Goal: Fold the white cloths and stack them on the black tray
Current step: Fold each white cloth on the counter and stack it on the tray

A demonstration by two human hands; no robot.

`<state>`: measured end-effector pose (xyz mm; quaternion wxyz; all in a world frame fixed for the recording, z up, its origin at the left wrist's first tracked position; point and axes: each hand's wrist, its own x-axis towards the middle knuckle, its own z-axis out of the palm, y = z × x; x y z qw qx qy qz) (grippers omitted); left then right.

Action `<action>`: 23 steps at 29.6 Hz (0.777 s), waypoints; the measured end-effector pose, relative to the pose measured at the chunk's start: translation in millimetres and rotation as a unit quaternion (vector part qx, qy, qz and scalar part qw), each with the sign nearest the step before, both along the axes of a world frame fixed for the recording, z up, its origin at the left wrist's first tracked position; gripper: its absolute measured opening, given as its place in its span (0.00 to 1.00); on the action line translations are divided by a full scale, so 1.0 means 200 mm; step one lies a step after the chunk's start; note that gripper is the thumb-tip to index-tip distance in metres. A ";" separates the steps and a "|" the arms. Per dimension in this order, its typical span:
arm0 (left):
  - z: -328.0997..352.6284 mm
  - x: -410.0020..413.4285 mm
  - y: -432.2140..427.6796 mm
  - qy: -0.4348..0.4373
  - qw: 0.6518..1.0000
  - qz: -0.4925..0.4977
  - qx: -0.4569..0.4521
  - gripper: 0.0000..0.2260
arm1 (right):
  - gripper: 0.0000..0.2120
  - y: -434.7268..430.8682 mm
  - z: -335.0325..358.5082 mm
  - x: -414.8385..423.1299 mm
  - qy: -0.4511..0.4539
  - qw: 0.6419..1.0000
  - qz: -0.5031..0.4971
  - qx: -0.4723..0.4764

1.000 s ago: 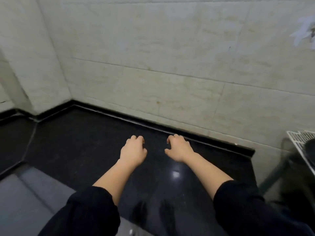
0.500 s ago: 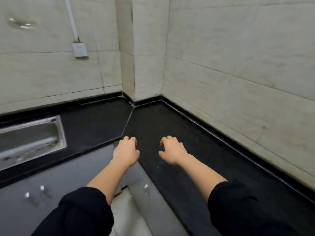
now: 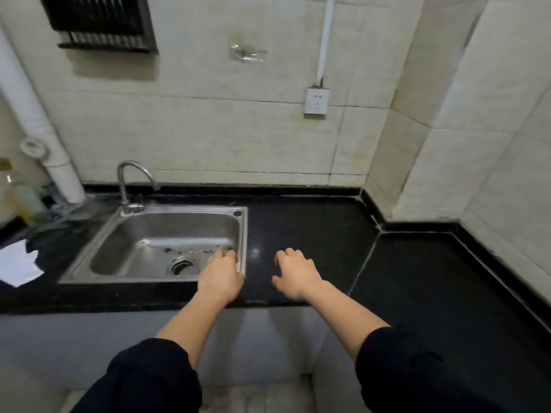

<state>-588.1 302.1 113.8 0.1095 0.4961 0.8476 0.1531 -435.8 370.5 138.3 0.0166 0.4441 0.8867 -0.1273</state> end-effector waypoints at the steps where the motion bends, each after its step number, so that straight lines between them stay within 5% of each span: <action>1: 0.00 -0.03 0.01 0.001 1.000 0.006 -0.005 0.18 | 0.20 0.02 0.00 -0.03 -0.006 1.000 0.006 0.000; 10: -0.09 -0.72 -0.05 -0.006 0.985 0.172 -0.008 0.17 | 0.23 0.21 -0.10 -0.87 -0.004 0.989 0.147 -0.006; 23: -0.31 -2.01 -0.51 -0.061 0.940 0.334 -0.043 0.17 | 0.24 -0.05 -0.38 -2.29 -0.019 0.960 0.266 -0.090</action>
